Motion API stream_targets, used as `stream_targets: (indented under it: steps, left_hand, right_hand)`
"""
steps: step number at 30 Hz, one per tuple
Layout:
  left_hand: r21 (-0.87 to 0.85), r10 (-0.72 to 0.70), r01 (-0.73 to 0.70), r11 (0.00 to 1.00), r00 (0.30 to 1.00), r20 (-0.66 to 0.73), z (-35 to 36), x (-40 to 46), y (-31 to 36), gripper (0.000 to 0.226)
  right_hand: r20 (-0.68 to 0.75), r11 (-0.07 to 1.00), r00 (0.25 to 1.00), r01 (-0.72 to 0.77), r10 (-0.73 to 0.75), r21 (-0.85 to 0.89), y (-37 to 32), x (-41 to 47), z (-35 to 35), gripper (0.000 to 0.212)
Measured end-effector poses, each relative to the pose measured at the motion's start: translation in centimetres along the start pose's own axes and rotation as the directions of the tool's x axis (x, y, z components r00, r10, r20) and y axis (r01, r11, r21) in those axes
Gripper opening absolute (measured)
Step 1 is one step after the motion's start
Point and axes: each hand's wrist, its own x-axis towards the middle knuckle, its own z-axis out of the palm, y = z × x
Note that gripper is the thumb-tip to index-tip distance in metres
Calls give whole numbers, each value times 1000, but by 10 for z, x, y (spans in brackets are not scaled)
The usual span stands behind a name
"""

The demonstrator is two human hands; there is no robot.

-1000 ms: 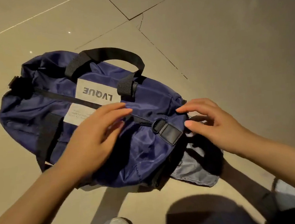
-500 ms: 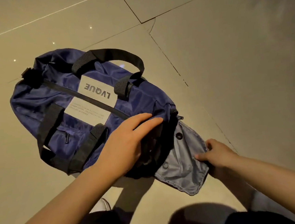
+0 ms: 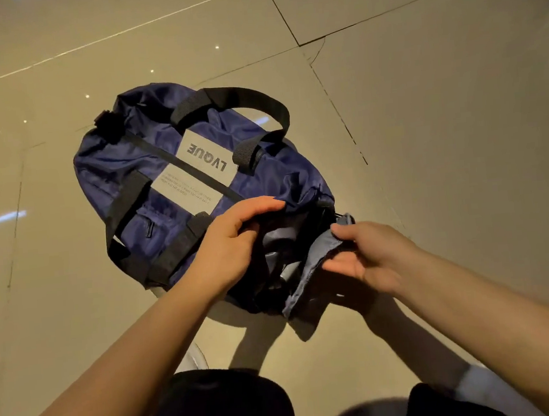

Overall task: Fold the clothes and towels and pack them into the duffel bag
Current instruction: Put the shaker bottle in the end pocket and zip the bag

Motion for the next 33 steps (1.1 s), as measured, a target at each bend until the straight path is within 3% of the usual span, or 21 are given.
stream_targets:
  steps: [3,6,9,13,17,21,24,26,29,31,33]
  left_hand:
    - [159,95,-96,983,995,14,12,-5,2,32]
    - [442,95,-119,889,993,77,25,-9,3,51]
    - [559,178,-162,813,984,27,31,-11,3,42]
    - [529,217,-159,834,975,-50,28,-10,2,26]
    - [377,225,-145,915,958,-177,0,-14,13,29]
    - [205,221,-165,965,932,-288,-58,-24,39,38]
    - [120,194,-160,980,906,-376,-95,-33,48,43]
    - [63,162,-149,987,898,-409,-107,-38,49,47]
    - [21,134,-139,990,896,-424,-112,-43,44,47]
    - [8,117,-126,992,900,-421,-110,-44,38,40]
    - [-16,94,-111,994,904,-417,-106,-45,33,35]
  right_hand:
    - [32,999,999,-7,6,38,2,3,15,34]
    - [66,999,998,-22,25,-46,2,7,16,35]
    - [73,983,997,3,10,-184,-1,5,9,19]
    - [85,941,996,58,-31,-333,-4,-5,14,16]
    - [20,896,986,161,-168,-414,-7,-4,7,25]
    - [-41,830,963,206,-265,-518,-4,7,-7,14]
    - [107,678,954,276,-281,-682,-2,11,6,46]
    - [219,667,945,328,-245,-669,0,13,21,55]
    - [258,711,939,341,-228,-614,-1,18,39,41]
    - [288,615,924,383,-252,-689,-5,15,42,21]
    - [339,486,899,435,-277,-758,-7,10,38,18]
